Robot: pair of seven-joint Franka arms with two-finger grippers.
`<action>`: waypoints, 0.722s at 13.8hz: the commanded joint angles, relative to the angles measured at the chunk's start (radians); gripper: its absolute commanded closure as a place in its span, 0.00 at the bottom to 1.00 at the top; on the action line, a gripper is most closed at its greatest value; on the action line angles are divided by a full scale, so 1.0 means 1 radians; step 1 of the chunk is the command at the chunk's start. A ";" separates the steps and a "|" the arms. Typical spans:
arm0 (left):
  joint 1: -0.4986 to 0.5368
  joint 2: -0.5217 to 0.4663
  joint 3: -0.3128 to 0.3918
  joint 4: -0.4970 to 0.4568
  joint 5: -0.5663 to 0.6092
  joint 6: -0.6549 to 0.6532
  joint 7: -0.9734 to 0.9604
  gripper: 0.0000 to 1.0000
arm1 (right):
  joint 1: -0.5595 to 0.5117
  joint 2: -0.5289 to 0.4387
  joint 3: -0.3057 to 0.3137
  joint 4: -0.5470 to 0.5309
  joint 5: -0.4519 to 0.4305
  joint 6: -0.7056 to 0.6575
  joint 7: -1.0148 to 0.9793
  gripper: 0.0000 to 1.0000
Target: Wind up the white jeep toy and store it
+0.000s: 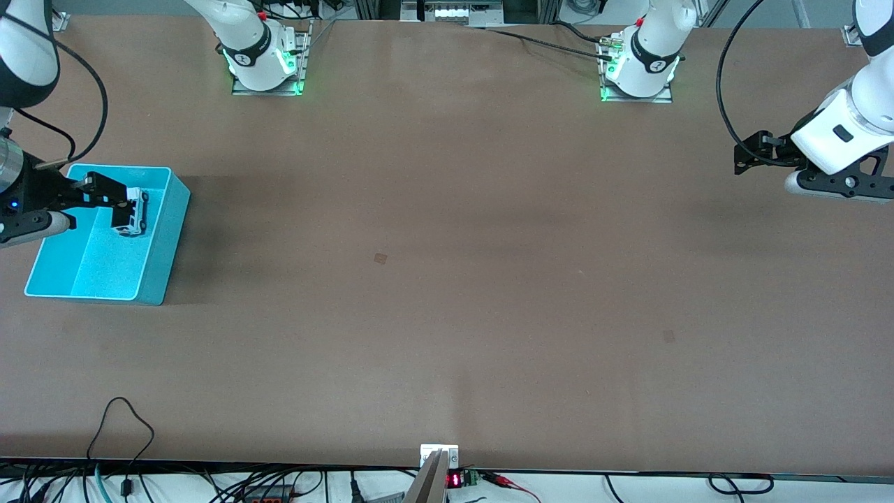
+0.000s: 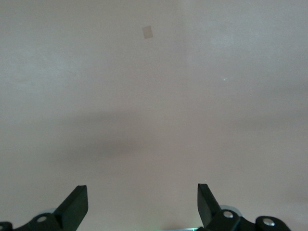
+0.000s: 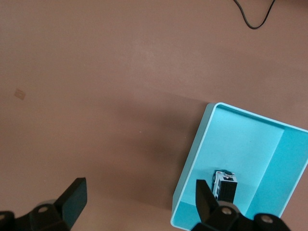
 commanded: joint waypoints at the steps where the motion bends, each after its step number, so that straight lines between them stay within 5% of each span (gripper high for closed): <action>1: 0.000 0.008 -0.001 0.023 0.006 -0.010 0.019 0.00 | 0.019 -0.053 0.000 0.002 0.018 -0.068 0.122 0.00; 10: 0.000 0.009 -0.001 0.023 0.006 -0.010 0.019 0.00 | 0.056 -0.217 0.004 -0.110 0.004 -0.068 0.170 0.00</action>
